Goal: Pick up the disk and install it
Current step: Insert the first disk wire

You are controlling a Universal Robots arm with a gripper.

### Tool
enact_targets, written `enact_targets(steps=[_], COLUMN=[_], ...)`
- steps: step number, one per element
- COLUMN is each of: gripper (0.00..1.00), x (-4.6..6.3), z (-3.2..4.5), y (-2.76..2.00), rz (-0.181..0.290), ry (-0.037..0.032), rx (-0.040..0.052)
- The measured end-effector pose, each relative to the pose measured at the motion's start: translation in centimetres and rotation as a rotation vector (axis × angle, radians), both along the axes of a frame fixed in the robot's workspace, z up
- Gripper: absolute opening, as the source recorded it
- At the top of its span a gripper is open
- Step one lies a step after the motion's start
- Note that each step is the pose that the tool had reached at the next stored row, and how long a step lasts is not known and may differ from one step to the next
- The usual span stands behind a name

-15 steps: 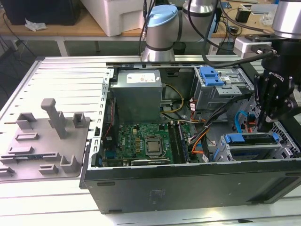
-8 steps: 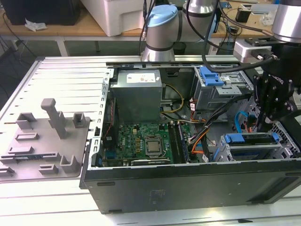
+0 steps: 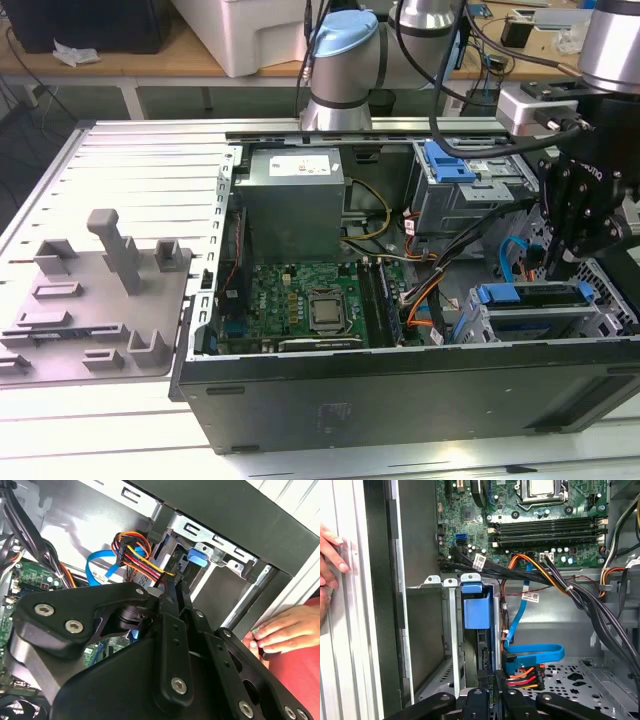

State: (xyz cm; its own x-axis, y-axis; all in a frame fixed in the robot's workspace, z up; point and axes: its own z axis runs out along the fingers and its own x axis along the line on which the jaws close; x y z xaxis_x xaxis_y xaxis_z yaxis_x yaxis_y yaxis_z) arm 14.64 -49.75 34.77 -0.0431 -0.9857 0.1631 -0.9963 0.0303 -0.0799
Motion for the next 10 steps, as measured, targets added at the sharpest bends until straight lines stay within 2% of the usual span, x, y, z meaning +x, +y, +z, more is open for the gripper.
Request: enact_targets(steps=[1,2,3,5,10], gripper=[0.17,0.17,0.17,0.17,0.17], x=[0.00,-0.01,0.00,-0.01,-0.01], z=[0.01,0.00,-0.01,-0.02,-0.06], y=[-0.03,-0.12,-0.23,-0.44,-0.82], rz=[0.000,0.001,0.001,0.001,0.003], ry=[-0.0004,-0.0009,-0.0010,-0.0010,-0.0010], rx=[0.0070,0.0188,0.0242,0.0289,0.0305])
